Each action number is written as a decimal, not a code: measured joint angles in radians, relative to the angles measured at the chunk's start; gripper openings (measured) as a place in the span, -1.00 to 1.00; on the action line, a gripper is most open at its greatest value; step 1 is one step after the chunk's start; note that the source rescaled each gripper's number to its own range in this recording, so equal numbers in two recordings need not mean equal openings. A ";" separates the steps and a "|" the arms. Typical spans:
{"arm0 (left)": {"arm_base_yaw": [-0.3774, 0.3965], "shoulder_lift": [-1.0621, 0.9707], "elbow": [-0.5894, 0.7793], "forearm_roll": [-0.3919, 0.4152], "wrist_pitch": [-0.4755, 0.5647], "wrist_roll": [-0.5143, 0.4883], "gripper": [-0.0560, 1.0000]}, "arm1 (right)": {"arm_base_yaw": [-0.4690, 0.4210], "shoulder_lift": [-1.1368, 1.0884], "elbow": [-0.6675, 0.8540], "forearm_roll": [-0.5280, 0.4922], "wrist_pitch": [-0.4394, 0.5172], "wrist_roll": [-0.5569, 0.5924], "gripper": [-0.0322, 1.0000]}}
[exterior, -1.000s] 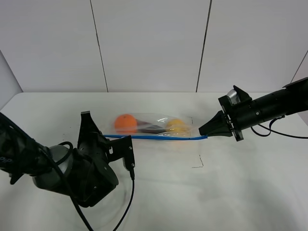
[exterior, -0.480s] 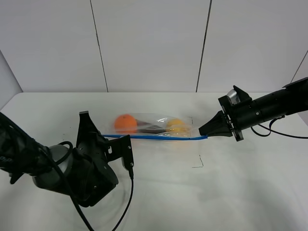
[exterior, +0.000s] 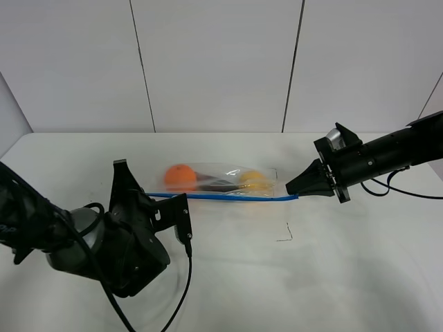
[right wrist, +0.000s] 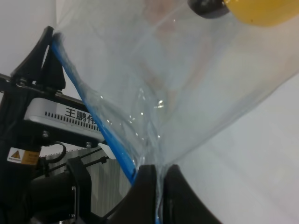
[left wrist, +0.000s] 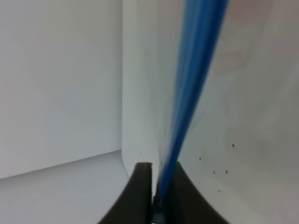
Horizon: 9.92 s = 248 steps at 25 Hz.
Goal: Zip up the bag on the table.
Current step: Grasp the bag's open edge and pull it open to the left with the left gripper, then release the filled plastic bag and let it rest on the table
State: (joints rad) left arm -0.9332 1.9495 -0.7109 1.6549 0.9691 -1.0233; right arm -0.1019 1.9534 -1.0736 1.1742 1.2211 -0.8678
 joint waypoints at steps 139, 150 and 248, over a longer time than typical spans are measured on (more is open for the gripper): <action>1.040 -1.647 0.048 -1.567 -0.044 1.039 1.00 | 0.006 0.000 0.000 -0.023 -0.006 -0.038 -0.94; 1.040 -1.910 0.068 -1.621 -0.043 1.058 1.00 | 0.006 0.000 0.000 -0.022 -0.006 -0.046 -0.94; 1.026 -1.957 0.213 -1.642 0.083 1.023 1.00 | 0.006 0.000 0.000 -0.013 -0.006 -0.060 -0.94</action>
State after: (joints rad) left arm 0.0924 -0.0070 -0.4979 0.0130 1.0525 0.0000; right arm -0.0961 1.9534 -1.0736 1.1616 1.2153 -0.9274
